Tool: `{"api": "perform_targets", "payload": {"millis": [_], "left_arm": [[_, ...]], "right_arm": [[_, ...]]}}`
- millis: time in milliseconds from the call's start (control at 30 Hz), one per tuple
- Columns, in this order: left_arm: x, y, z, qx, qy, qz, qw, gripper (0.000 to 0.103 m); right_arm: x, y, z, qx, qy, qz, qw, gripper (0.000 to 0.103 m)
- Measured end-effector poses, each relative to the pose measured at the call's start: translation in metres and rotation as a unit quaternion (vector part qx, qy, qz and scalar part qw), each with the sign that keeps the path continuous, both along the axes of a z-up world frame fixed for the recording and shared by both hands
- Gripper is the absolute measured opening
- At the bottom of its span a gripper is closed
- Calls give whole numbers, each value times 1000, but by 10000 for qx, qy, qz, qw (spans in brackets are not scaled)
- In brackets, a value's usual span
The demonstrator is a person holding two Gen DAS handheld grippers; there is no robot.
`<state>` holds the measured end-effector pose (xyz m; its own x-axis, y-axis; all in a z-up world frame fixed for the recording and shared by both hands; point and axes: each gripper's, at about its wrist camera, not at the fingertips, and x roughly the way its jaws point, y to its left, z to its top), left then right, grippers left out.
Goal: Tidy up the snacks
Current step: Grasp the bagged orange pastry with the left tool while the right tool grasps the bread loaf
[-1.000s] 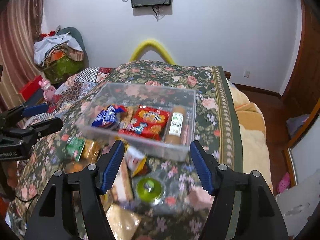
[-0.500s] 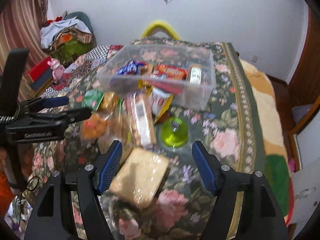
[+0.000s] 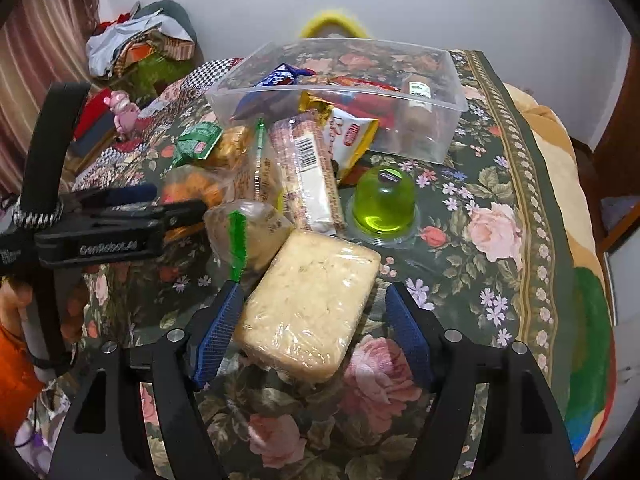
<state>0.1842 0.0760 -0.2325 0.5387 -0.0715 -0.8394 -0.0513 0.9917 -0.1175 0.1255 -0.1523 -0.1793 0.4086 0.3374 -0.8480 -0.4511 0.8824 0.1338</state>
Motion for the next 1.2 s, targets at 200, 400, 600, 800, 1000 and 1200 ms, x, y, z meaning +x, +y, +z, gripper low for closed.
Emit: {"api": "perform_targets", "payload": {"millis": [200, 400, 600, 800, 1000, 1200], "left_arm": [[4, -1, -10, 5, 107, -54, 9999, 88], [9, -5, -19, -256, 107, -185, 9994, 77], [11, -3, -18, -299, 78, -196, 9993, 59], [1, -5, -13, -258, 24, -356, 9990, 57], [-15, -9, -3, -246, -112, -372, 9989, 56], [-23, -11, 24, -247, -403, -361, 9982, 56]], "right_arm": [[10, -17, -3, 96, 149, -250, 9995, 71], [11, -12, -3, 151, 187, -261, 9994, 71], [9, 0, -16, 11, 351, -109, 9993, 69], [8, -3, -14, 15, 275, -177, 9995, 52], [7, -15, -3, -15, 62, -304, 9995, 52], [13, -22, 17, 105, -149, -431, 9989, 52]]}}
